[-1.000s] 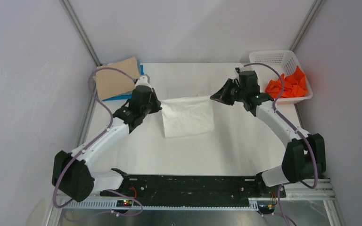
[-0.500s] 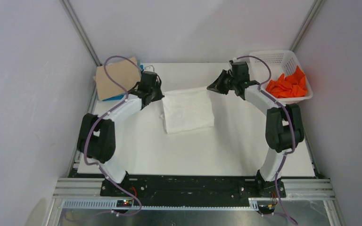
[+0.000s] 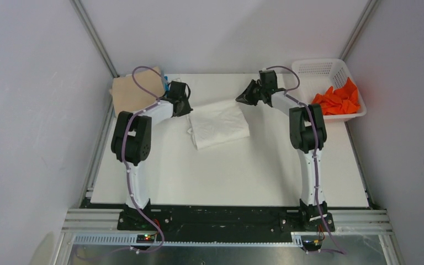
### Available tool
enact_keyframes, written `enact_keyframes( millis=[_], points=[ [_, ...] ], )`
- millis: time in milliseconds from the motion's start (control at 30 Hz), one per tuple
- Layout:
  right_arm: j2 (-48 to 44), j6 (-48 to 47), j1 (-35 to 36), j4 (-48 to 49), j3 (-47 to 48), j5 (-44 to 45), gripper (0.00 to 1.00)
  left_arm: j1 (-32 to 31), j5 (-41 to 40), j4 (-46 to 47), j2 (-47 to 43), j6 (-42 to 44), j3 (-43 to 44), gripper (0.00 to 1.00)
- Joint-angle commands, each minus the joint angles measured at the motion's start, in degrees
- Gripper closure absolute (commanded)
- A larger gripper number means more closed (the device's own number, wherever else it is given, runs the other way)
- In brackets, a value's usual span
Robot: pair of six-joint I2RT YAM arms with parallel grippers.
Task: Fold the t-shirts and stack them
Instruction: Fold the long partially folded tshirt into a neat square, then smooth out wrinkles on the folded tshirt
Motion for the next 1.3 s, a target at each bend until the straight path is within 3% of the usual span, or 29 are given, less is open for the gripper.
enact_keyframes(
  millis=[0, 67, 100, 133, 200, 233, 300, 433, 500, 600, 767, 1000, 1267],
  points=[
    [5.34, 0.84, -0.98, -1.01, 7.89, 0.39, 0.82, 3.45, 3.88, -1.25, 4.37, -2.85, 4.78, 0.97],
    [6.92, 0.32, -1.01, -2.67, 11.71, -0.36, 0.75, 4.03, 4.95, -1.46, 5.71, -3.24, 6.53, 0.87],
    [7.15, 0.13, -0.97, -4.11, 14.08, -0.74, 0.65, 4.06, 5.80, -1.71, 5.92, -2.91, 7.89, 0.74],
    [7.11, -0.62, -0.96, -4.79, 15.09, -1.41, 0.43, 4.14, 6.28, -1.87, 5.67, -2.73, 9.11, 0.69],
    [5.85, -2.34, -0.73, -8.35, 18.07, -1.09, 0.06, 4.16, 7.29, -2.22, 4.00, -2.63, 10.25, 0.41],
    [5.12, -3.04, -0.70, -11.07, 19.07, -0.88, 0.03, 4.08, 8.78, -2.65, 3.05, -2.67, 10.41, 0.19],
    [1.19, -4.64, -0.37, -12.82, 16.81, -0.94, 0.01, 3.99, 9.47, -3.11, -0.66, -3.13, 9.68, 0.03],
    [-13.58, -3.79, 0.88, -8.18, 0.90, -3.46, 0.01, 2.25, 7.31, -3.41, -12.23, -3.00, 3.73, 0.00],
    [-19.15, -0.75, 1.72, -0.87, -9.86, -8.13, 0.01, 1.08, 6.93, -3.37, -16.41, -3.46, -0.50, 0.00],
    [-22.57, 2.44, 3.03, 8.23, -20.80, -13.56, 0.01, -0.77, 12.63, -3.10, -19.12, -4.97, -6.35, 0.00],
    [-20.06, 3.14, 7.09, 8.45, -22.17, -15.06, 0.01, -5.03, 21.07, 1.15, -18.62, -9.37, -11.51, 0.00],
    [-13.76, 8.69, 5.32, 16.66, -27.52, -15.30, 0.01, -6.54, 29.43, 19.30, -15.91, -14.93, -24.38, 0.00],
    [-12.12, 7.45, 1.98, 17.90, -33.78, -15.52, 0.01, -5.12, 25.58, 21.13, -14.94, -12.97, -35.30, 0.00]
  ],
)
